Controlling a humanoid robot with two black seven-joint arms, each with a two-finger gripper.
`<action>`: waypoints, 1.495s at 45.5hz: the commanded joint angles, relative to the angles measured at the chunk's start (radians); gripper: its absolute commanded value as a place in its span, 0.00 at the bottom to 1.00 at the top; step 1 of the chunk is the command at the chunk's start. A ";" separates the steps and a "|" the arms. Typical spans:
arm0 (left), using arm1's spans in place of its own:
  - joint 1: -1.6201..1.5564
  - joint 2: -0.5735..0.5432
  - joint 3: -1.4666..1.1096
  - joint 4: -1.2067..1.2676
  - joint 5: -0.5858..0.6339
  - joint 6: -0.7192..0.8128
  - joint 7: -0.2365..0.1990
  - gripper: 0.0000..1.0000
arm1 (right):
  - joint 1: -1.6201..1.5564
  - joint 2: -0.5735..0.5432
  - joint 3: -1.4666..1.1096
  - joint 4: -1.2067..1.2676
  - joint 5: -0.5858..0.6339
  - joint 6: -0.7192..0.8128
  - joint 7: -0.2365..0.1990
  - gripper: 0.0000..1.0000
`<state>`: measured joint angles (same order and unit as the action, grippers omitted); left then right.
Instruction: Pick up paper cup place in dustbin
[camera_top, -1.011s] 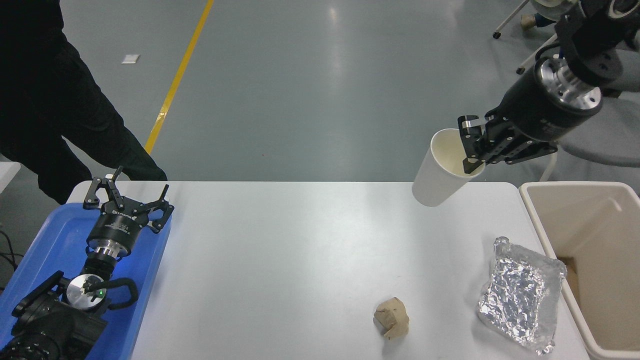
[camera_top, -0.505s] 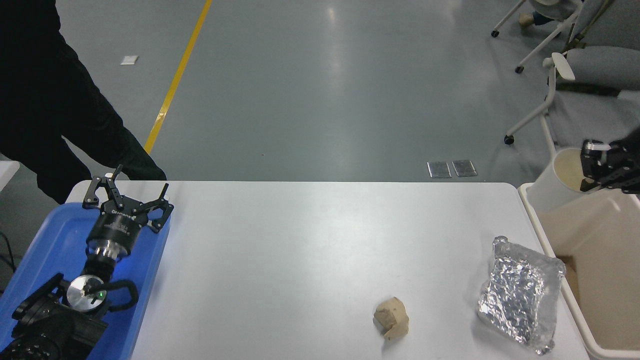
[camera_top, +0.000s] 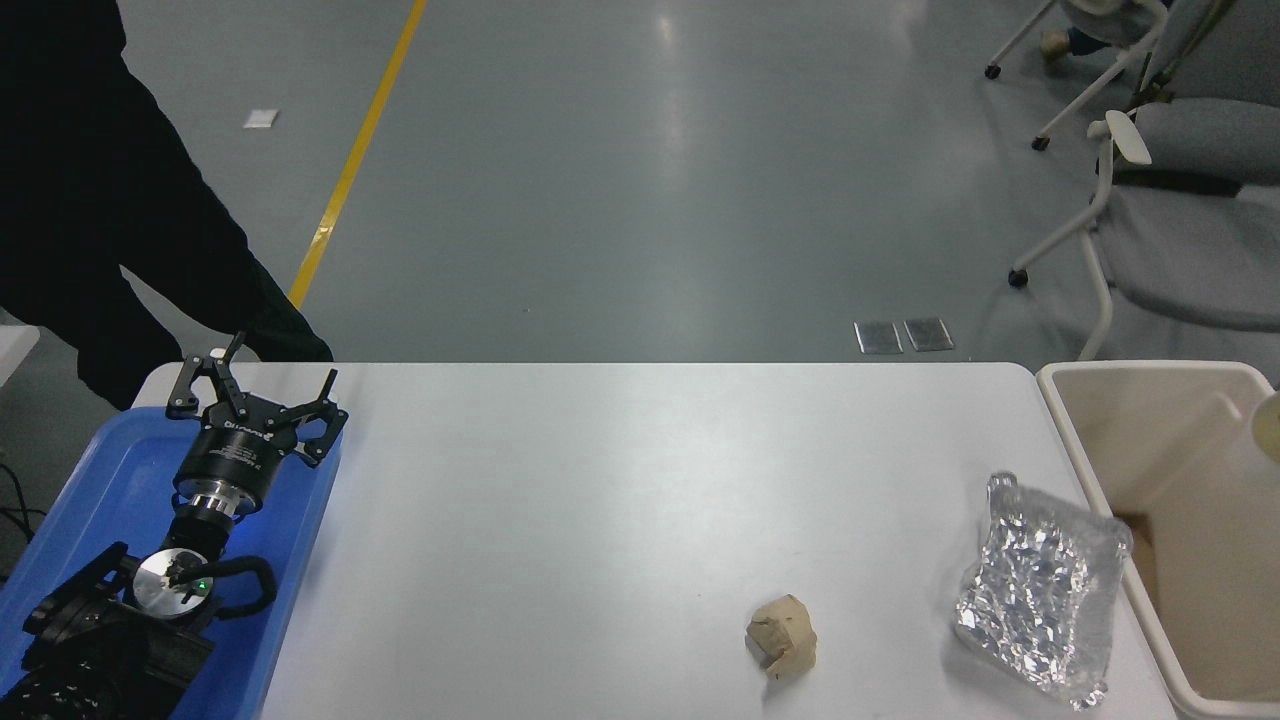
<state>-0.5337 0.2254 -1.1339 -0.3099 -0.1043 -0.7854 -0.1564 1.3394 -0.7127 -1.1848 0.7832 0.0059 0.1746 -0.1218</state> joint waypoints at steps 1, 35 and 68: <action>0.000 0.000 -0.001 0.000 0.000 0.000 0.000 0.99 | -0.354 0.068 0.235 -0.292 0.013 -0.044 -0.001 0.00; 0.000 0.000 -0.001 0.000 0.000 0.000 0.000 0.99 | -0.638 0.213 0.436 -0.656 0.011 -0.099 -0.006 0.00; -0.002 0.000 0.000 0.000 0.000 0.000 0.000 0.99 | -0.445 0.125 0.412 -0.403 -0.004 -0.139 -0.004 0.90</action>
<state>-0.5344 0.2255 -1.1338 -0.3099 -0.1043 -0.7854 -0.1565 0.7979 -0.5274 -0.7605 0.2389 0.0135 0.0381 -0.1243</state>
